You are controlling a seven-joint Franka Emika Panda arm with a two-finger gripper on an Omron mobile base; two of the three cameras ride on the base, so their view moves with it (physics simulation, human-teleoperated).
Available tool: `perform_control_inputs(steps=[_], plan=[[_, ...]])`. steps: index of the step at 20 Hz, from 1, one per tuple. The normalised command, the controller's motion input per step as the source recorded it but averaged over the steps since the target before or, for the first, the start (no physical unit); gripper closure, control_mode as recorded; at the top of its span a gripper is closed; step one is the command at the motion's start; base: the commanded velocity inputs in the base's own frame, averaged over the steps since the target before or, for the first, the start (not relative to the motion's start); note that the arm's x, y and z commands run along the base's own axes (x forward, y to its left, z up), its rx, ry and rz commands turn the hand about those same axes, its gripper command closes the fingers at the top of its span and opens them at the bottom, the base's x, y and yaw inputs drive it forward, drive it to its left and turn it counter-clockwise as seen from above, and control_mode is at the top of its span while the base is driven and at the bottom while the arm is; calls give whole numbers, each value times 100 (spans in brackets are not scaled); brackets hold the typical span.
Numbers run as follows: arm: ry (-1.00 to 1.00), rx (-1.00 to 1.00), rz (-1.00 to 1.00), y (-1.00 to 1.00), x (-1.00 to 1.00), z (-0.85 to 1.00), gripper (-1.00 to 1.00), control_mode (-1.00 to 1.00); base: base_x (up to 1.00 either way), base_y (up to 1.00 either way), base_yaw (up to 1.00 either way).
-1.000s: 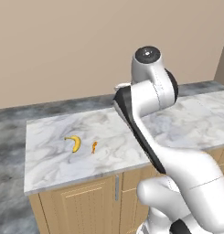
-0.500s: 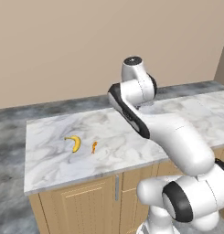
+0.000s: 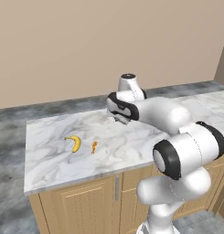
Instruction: Open the fridge, remove the banana, garlic, and shrimp, and place them on any counter.
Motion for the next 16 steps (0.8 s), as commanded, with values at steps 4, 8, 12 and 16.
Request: perform_control_inputs(steps=[4,8,12,16], plan=[[1,0,0,6,53,-99,100,-100,0,0,0],[0,0,-2,9,36,-91,100,-100,0,0,0],[0,0,-4,9,23,-75,100,-100,0,0,0],[0,0,-8,1,24,-52,100,-100,0,0,0]])
